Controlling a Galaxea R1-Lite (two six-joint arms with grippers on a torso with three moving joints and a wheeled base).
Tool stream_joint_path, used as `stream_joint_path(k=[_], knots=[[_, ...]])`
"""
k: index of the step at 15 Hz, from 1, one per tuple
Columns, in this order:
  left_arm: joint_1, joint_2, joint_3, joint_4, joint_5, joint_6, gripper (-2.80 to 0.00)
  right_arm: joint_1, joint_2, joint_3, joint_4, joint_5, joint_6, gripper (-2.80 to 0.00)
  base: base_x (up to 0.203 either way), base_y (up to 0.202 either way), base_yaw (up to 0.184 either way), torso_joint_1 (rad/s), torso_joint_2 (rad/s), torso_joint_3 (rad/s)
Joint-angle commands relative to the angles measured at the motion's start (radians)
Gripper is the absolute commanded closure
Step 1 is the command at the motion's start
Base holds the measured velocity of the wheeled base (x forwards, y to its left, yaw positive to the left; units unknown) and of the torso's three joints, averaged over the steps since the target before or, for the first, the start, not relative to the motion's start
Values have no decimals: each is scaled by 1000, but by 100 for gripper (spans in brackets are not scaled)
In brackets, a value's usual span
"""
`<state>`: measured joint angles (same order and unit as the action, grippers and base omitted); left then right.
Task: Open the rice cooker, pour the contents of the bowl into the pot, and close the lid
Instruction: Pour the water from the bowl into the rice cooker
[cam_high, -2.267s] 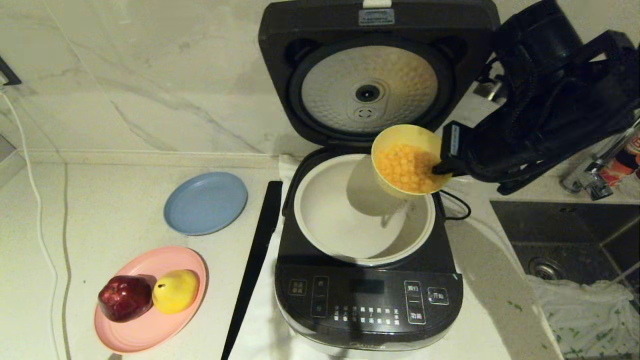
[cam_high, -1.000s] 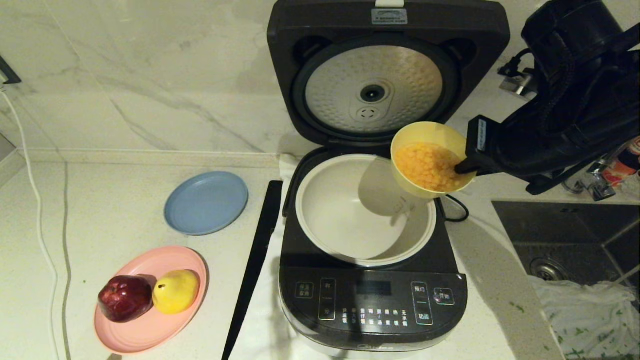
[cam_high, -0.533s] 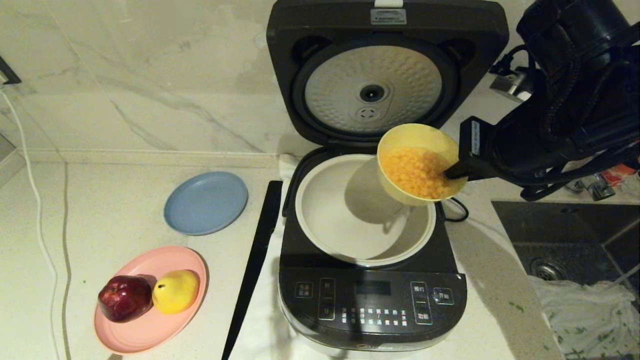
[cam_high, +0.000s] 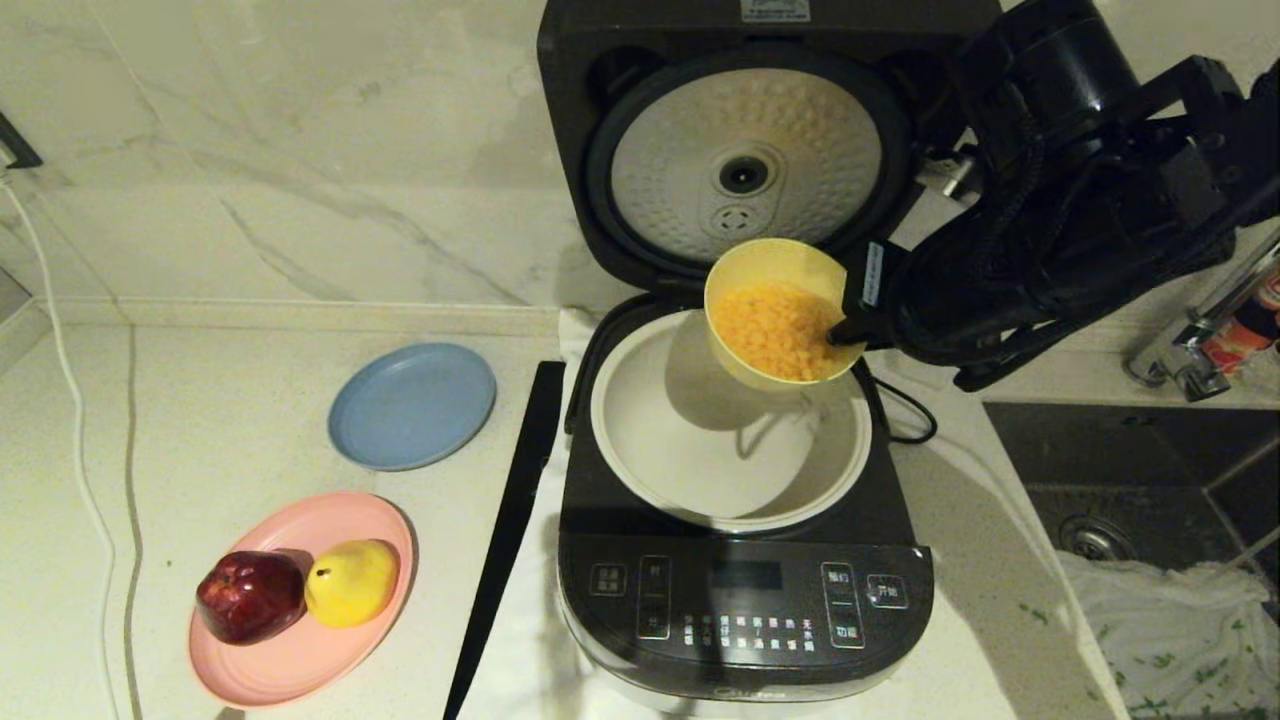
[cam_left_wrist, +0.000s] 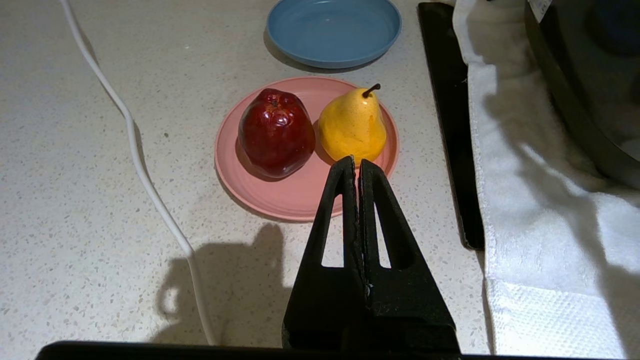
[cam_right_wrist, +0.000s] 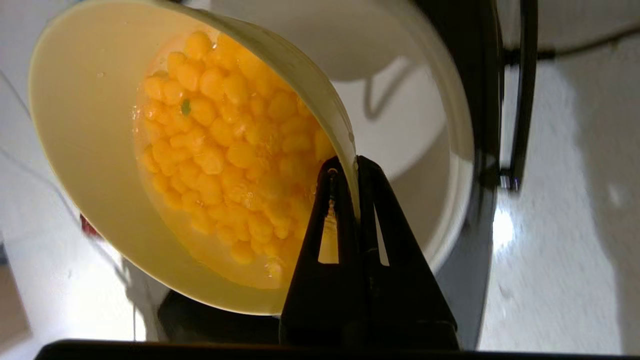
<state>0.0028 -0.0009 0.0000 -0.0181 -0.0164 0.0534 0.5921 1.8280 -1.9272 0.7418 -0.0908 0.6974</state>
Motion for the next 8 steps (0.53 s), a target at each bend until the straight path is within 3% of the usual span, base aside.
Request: stream_joint_path(k=[1, 4, 8], knots=[[0, 1, 8, 0, 0, 0, 0, -2, 28, 0, -14, -36, -2, 0, 0, 0, 0, 0, 0, 0], [0, 1, 8, 0, 1, 0, 0, 5, 31, 8, -15, -124, -7, 0, 0, 0, 0, 0, 0, 0], [0, 1, 8, 0, 0, 0, 0, 9, 11, 43, -25, -152, -9, 0, 0, 0, 0, 0, 0, 0]])
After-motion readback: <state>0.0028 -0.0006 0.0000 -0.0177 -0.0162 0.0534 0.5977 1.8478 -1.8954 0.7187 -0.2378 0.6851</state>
